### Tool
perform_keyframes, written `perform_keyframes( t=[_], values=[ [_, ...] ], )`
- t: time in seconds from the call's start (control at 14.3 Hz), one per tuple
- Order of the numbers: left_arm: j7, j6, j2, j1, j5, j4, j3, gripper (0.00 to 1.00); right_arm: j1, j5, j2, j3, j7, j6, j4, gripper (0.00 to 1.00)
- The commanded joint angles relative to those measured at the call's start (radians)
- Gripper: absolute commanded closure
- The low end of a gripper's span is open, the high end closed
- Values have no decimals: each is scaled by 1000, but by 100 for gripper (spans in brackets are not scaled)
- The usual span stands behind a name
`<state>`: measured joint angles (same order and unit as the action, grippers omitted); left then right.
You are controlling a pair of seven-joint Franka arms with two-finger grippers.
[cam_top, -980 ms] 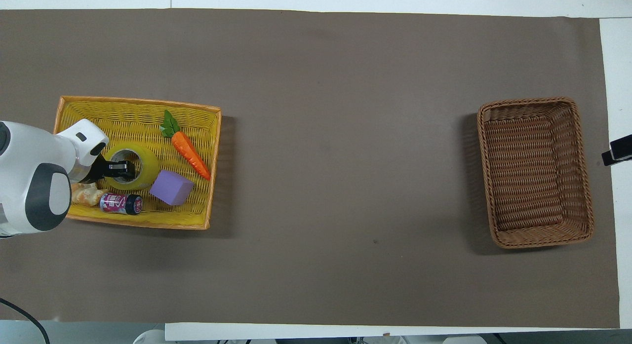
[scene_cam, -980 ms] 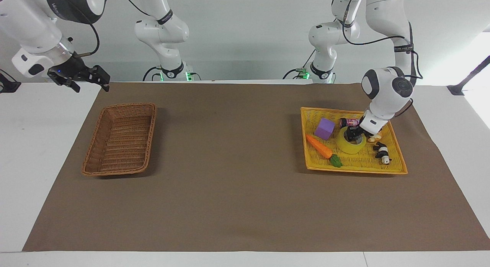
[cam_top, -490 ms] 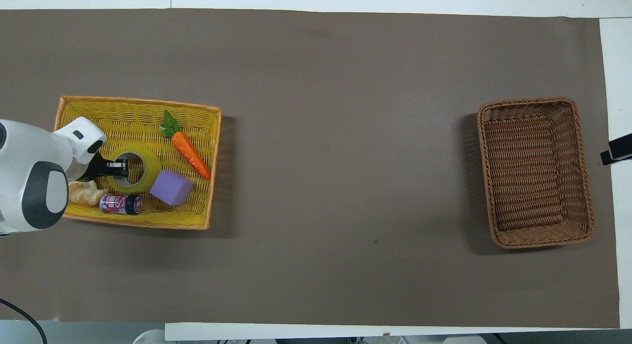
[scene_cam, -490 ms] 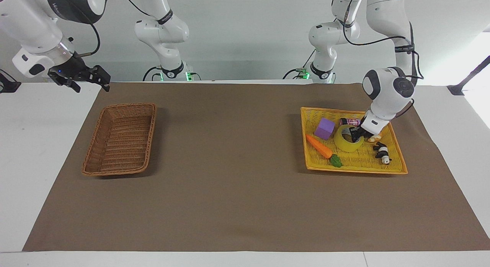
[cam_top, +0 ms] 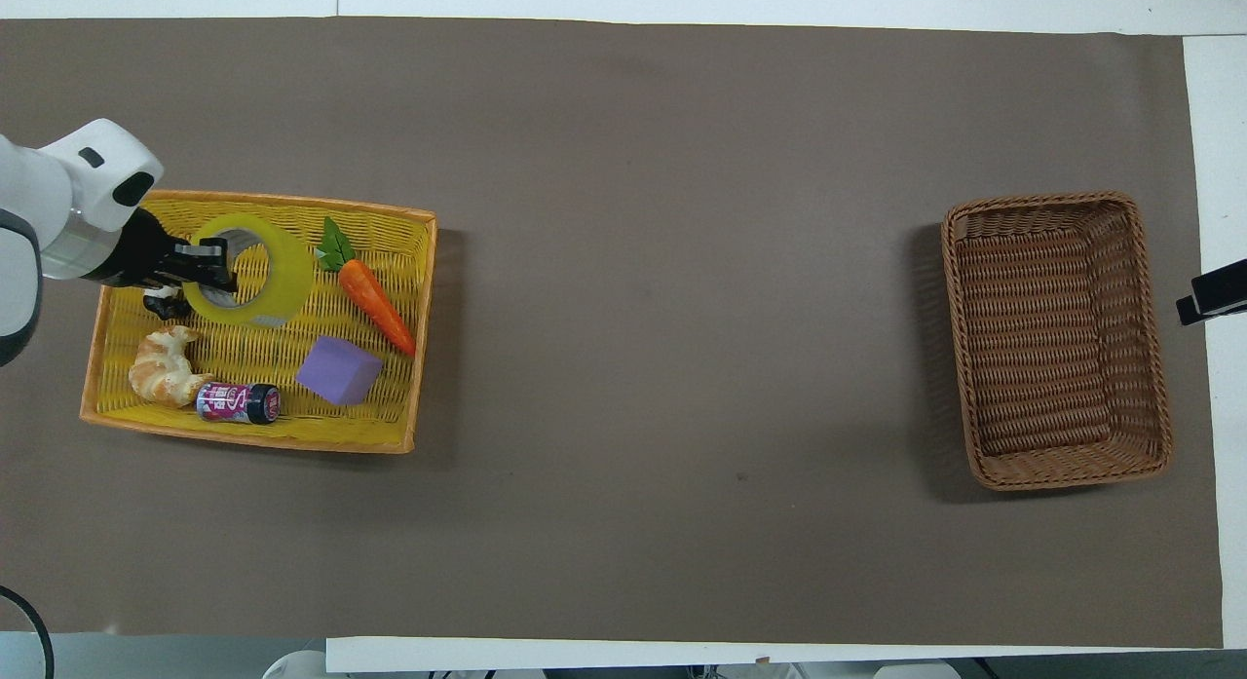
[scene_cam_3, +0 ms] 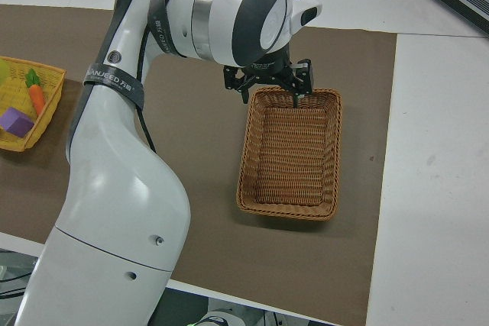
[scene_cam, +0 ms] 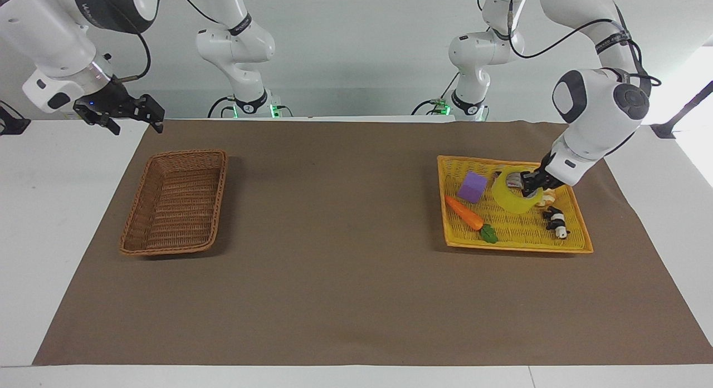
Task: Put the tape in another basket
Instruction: 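Lift the tape with the left gripper while the right gripper approaches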
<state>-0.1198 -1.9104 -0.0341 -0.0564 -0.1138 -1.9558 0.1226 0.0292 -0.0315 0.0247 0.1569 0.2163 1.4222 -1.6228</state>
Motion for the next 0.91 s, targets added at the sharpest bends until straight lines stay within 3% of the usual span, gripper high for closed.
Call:
perform_keyframes(
  t=[0.0,0.14,0.49,0.63,0.84],
  values=[
    [-197,13,14,-202,-47,-6,-6,100,3,1,18,-2,-9,4,-20,0],
    [-320,-45,23,-328,-141,-12,-8,100,3,1,18,-2,-11,6,-20,0],
    [-411,-221,19,-459,-306,-20,-6,100,0,5,18,-5,-6,4,-20,0],
    [-457,-314,13,-522,-307,-20,-6,100,1,76,18,-14,-8,4,-19,0],
    [-466,-321,13,-543,-307,-15,-6,100,14,233,26,-13,-8,-20,-32,0]
  ],
)
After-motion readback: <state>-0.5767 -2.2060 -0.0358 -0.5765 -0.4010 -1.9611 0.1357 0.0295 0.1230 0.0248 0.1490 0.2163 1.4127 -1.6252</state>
